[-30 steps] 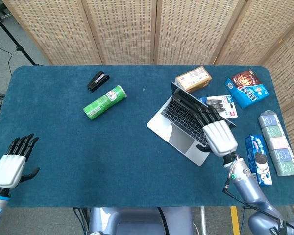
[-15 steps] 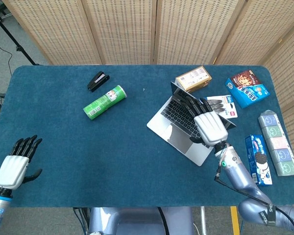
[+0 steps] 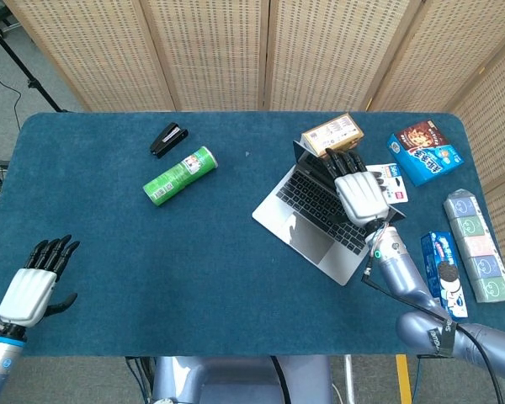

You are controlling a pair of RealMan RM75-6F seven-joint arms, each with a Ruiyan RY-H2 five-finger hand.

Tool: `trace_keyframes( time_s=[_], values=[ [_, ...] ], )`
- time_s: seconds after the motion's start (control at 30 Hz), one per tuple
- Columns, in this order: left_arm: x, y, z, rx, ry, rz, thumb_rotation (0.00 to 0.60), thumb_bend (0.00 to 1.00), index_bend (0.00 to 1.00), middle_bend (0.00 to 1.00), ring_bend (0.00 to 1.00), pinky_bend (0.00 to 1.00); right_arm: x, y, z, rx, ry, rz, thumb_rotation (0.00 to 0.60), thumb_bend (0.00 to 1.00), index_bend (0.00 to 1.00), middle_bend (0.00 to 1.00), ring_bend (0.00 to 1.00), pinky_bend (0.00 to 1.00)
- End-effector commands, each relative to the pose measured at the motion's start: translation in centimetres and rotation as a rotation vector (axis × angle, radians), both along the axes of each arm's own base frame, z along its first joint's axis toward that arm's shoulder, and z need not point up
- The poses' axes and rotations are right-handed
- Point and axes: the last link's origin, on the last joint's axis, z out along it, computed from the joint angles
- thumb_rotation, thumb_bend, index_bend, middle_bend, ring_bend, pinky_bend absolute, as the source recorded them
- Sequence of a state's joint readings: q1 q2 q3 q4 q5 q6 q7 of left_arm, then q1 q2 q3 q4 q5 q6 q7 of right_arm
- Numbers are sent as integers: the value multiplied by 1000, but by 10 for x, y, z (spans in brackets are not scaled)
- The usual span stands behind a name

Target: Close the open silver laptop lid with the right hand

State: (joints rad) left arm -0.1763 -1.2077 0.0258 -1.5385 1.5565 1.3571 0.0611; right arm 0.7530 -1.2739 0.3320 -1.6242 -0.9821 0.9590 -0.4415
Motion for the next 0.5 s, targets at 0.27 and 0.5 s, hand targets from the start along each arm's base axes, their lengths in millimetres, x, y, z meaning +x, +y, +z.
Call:
trace_keyframes(
  time_s=[0.27, 0.5],
  values=[
    [2, -1, -1, -10, -8, -6, 600, 233, 0, 0, 0, 0, -3, 2, 2, -18, 3, -6, 600, 133, 124, 124, 101, 0],
    [3, -2, -1, -18, -19, -15, 600, 232, 0, 0, 0, 0, -6, 3, 2, -23, 8, -14, 600, 133, 159, 188, 183, 0]
  ],
)
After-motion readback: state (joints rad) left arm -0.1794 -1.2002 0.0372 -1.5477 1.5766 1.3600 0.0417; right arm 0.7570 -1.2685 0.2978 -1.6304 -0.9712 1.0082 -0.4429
